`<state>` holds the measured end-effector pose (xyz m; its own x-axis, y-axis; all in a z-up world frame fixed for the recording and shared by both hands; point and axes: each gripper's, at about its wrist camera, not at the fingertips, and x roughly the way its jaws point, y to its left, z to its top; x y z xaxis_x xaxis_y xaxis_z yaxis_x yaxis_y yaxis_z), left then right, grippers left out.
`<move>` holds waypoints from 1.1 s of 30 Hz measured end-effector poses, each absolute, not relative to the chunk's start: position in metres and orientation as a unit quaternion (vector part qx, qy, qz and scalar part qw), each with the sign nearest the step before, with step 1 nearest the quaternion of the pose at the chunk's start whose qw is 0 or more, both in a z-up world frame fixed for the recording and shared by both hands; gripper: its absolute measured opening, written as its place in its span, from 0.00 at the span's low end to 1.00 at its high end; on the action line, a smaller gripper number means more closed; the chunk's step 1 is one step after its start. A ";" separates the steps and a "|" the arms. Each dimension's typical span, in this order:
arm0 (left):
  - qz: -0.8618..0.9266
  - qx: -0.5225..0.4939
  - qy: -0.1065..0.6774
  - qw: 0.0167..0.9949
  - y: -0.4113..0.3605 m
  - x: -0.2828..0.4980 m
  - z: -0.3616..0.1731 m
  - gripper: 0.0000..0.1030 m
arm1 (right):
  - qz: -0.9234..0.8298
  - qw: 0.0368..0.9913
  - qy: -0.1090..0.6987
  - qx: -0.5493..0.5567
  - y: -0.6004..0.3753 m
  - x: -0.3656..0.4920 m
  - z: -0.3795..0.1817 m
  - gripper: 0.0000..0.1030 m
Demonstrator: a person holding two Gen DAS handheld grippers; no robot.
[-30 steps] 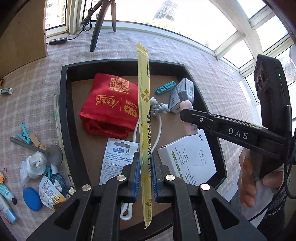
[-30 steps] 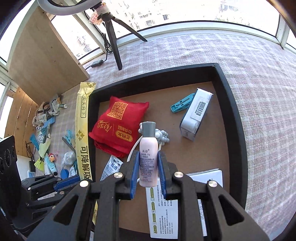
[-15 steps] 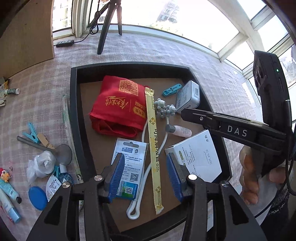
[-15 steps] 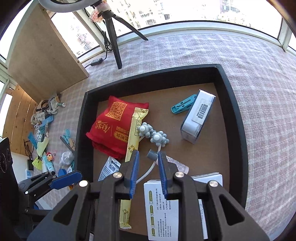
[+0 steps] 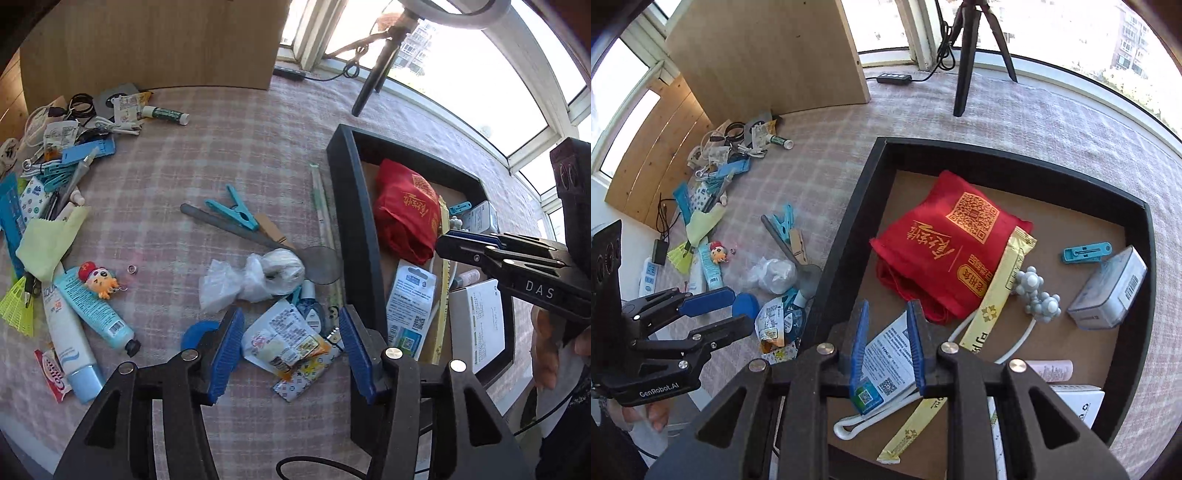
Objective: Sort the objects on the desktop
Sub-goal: 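Grasp the white AQUA sunscreen tube with the left tool while the right tool grasps the plastic bag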
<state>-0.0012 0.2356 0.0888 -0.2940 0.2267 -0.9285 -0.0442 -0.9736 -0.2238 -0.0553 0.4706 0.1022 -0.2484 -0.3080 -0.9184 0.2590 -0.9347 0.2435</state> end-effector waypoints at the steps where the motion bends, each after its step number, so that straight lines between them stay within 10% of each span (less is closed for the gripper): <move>1: 0.802 -0.589 -0.081 0.068 0.221 0.002 0.086 0.57 | -0.789 0.191 -0.005 0.584 0.459 -0.056 0.103 0.21; 33: 0.743 -0.658 -0.097 -0.069 0.087 0.007 0.011 0.53 | -0.679 0.349 0.303 0.570 0.276 -0.064 0.036 0.40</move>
